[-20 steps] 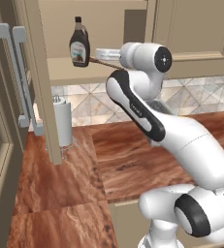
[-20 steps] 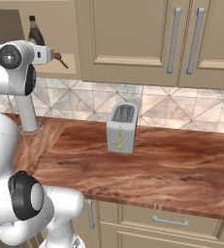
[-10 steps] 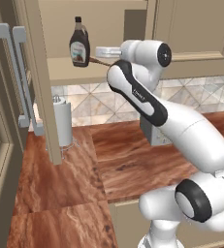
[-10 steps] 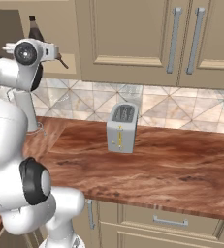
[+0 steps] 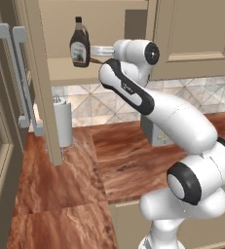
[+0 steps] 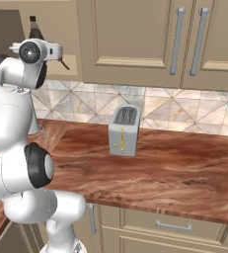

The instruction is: The dining table condiment station is running low on syrup bottle. Refill the condiment station by opening the cabinet and taking the syrup bottle from the cabinet and placing it on the dining table.

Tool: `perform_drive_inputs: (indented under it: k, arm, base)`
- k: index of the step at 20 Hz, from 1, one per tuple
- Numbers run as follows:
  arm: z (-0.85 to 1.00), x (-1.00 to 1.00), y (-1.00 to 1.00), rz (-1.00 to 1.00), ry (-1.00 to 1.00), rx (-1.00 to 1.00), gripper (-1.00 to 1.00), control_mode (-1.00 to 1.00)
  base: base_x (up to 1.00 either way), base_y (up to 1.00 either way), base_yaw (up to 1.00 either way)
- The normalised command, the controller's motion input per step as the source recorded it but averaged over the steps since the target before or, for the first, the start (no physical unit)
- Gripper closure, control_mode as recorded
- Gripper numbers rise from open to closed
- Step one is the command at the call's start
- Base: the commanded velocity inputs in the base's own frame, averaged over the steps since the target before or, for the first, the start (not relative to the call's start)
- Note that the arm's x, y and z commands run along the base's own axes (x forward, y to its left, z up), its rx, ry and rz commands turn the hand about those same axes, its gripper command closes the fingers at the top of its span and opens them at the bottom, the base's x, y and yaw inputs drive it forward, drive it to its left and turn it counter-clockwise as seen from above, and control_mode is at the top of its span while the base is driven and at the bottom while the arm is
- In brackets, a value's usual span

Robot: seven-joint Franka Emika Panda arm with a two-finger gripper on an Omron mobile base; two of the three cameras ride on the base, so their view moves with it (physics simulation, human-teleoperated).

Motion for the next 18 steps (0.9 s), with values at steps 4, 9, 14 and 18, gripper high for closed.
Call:
perform_drive_inputs:
  k: [4,9,14,18]
  arm:
    - [0.00,0.44,0.19,0.00,0.04,0.00,-1.00,-1.00]
    - [0.00,0.42,0.21,0.00,0.05,0.00,-1.00,-1.00]
    - [0.00,0.37,0.13,0.00,0.03,0.00,-1.00,-1.00]
    - [0.00,0.22,0.23,0.00,0.02,-0.01,-1.00,-1.00]
  base:
    - [0.00,0.00,0.00]
    - [0.00,0.00,0.00]
    - [0.00,0.00,0.00]
    - [0.00,0.00,0.00]
